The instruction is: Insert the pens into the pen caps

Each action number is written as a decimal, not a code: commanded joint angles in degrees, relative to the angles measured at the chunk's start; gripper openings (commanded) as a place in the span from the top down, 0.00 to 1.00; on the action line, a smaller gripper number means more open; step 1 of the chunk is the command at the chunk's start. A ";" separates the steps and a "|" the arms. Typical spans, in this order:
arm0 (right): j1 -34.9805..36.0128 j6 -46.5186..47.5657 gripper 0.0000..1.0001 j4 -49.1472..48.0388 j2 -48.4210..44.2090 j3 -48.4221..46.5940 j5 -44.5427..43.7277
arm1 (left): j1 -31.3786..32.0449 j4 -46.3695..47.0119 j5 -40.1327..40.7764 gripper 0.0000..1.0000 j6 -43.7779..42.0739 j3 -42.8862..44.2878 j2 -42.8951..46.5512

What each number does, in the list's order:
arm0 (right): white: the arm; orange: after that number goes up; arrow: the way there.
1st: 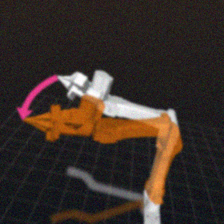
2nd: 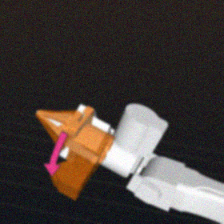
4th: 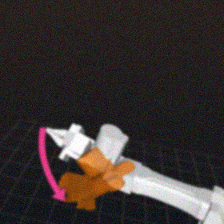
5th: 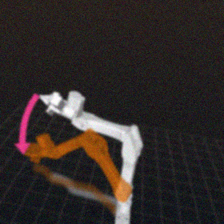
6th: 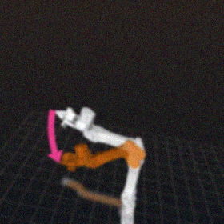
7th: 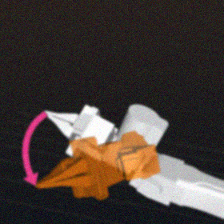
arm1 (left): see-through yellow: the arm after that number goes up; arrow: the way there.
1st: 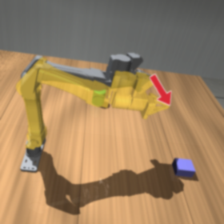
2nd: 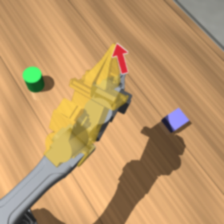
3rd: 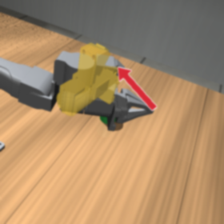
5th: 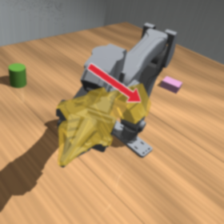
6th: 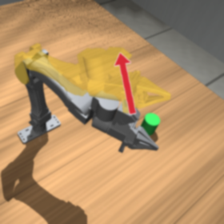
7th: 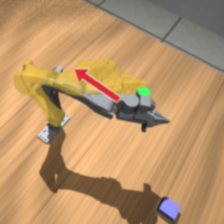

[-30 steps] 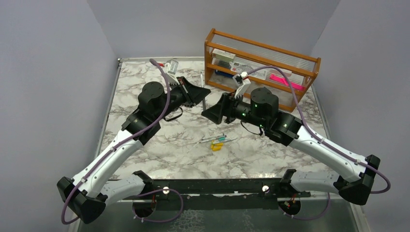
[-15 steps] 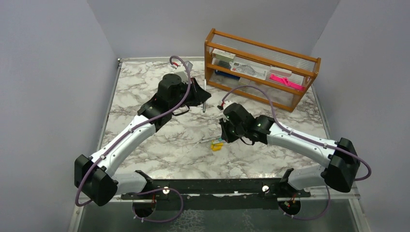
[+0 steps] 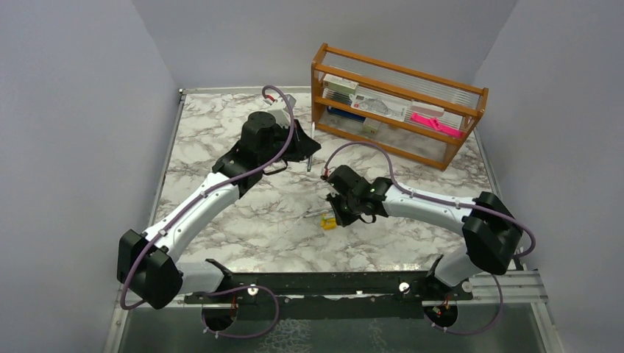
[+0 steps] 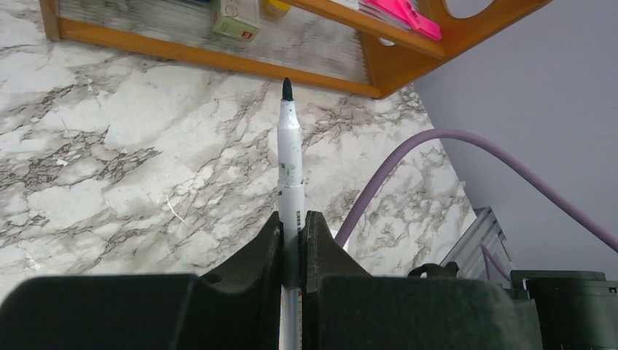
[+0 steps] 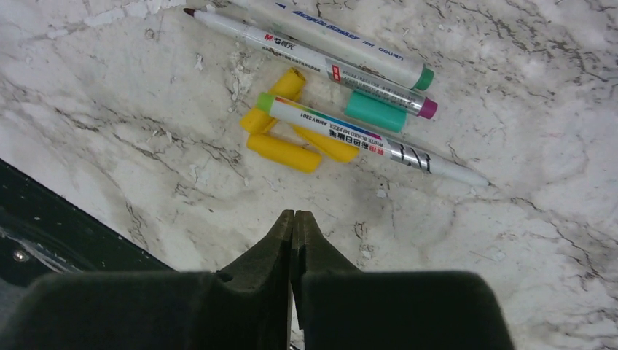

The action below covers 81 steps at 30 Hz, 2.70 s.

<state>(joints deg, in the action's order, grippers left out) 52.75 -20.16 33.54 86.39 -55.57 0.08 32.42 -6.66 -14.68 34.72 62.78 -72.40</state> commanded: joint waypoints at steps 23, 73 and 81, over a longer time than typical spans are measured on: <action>-0.06 -3.32 0.99 -7.20 13.73 -3.78 -2.64 | -3.41 4.79 -5.93 1.00 0.14 2.07 -5.49; 6.88 -10.51 0.89 -2.45 15.50 -6.46 -8.09 | -5.70 2.97 -8.00 1.00 -0.32 0.32 -3.09; 6.95 -14.44 0.99 -0.88 7.43 -5.94 -9.89 | -7.20 4.62 -11.26 1.00 3.12 -0.32 -3.77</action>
<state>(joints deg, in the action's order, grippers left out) 59.31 -31.70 30.83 100.38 -62.06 -6.74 26.50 -4.54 -21.93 35.27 63.18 -76.99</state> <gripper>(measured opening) 0.038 0.095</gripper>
